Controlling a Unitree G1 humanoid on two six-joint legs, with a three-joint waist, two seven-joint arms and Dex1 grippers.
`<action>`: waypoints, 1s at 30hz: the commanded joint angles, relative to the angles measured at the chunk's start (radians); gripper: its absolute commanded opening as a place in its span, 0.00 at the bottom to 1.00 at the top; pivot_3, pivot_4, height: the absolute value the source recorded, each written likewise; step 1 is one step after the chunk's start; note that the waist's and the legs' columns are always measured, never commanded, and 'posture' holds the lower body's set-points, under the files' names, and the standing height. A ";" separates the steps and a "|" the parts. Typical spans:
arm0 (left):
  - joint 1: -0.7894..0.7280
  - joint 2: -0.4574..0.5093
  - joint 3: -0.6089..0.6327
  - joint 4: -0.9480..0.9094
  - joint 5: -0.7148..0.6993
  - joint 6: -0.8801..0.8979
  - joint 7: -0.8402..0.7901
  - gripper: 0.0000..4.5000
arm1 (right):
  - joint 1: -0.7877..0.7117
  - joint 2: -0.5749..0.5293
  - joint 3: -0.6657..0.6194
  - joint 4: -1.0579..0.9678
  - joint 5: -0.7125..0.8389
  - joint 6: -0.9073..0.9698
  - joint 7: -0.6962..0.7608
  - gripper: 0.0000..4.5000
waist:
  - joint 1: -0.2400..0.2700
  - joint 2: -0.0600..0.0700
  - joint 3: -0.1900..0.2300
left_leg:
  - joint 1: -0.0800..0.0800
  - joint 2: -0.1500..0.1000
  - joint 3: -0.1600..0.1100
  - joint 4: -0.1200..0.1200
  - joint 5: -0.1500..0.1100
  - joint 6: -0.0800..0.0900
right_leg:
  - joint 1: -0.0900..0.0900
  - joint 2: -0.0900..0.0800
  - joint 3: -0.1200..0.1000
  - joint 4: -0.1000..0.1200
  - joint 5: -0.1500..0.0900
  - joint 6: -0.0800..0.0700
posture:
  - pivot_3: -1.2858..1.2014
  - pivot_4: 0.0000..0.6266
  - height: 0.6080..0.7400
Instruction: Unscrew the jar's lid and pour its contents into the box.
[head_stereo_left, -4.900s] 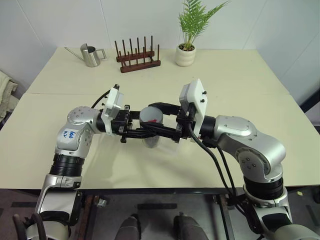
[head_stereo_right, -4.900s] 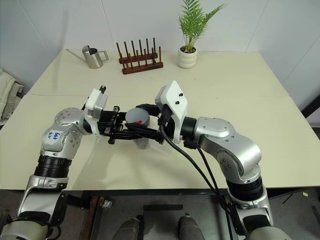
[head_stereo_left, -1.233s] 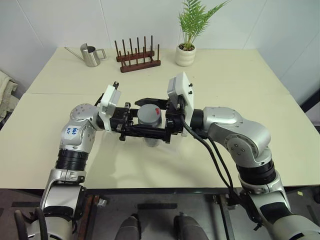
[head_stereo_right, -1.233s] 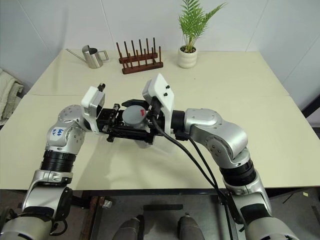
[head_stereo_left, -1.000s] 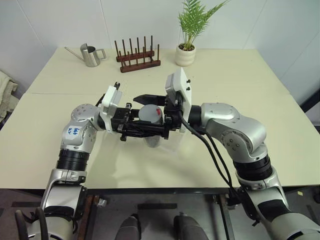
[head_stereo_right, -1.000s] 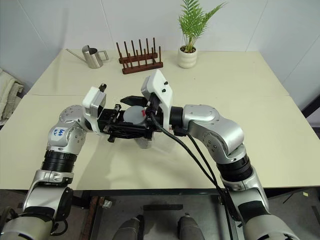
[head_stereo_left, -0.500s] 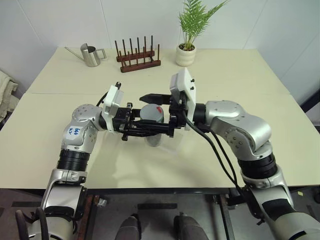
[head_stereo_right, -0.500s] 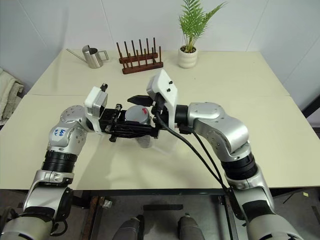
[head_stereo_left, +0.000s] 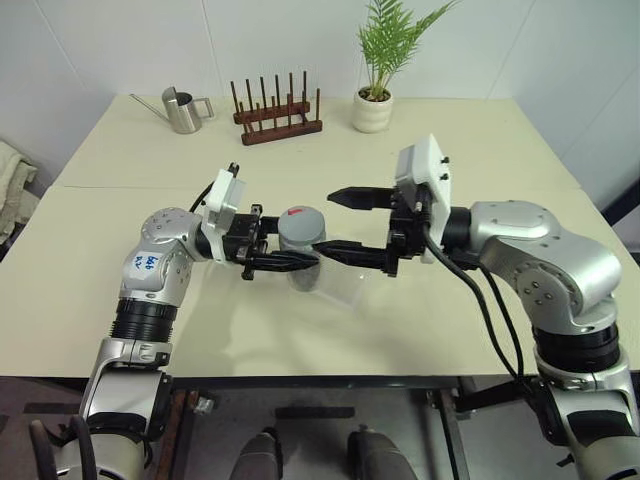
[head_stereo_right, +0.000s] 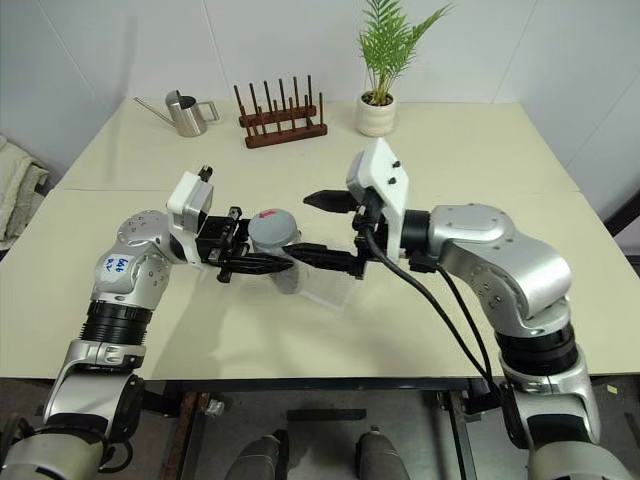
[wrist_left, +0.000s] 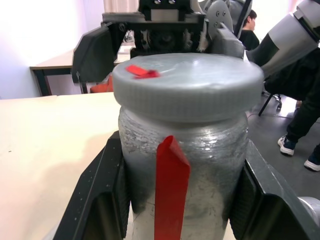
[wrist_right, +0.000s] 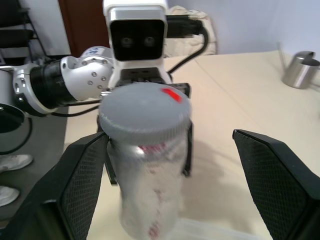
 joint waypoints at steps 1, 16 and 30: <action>-0.018 0.003 0.007 -0.014 -0.006 -0.016 -0.022 0.45 | 0.020 -0.035 -0.045 -0.059 0.026 0.032 -0.023 0.93 | 0.000 0.000 0.000 | 0.000 0.000 0.000 0.000 0.000 0.000 | 0.000 0.000 0.000 0.000 0.000 0.000 | 0.52 0.24 1.00; -0.030 0.005 0.004 0.000 0.001 -0.013 -0.034 0.45 | 0.013 -0.034 -0.148 -0.098 0.130 0.081 -0.111 0.93 | -0.003 0.000 0.000 | 0.000 0.000 0.000 0.000 0.000 0.000 | 0.000 0.000 0.000 0.000 0.000 0.000 | 0.52 0.24 1.00; -0.034 -0.020 0.005 0.016 0.030 -0.106 -0.028 0.45 | -0.078 0.216 -0.009 -0.048 0.150 0.058 -0.189 0.93 | -0.002 0.000 0.000 | 0.000 0.000 0.000 0.000 0.000 0.000 | 0.000 0.000 0.000 0.001 0.000 0.000 | 0.52 0.24 1.00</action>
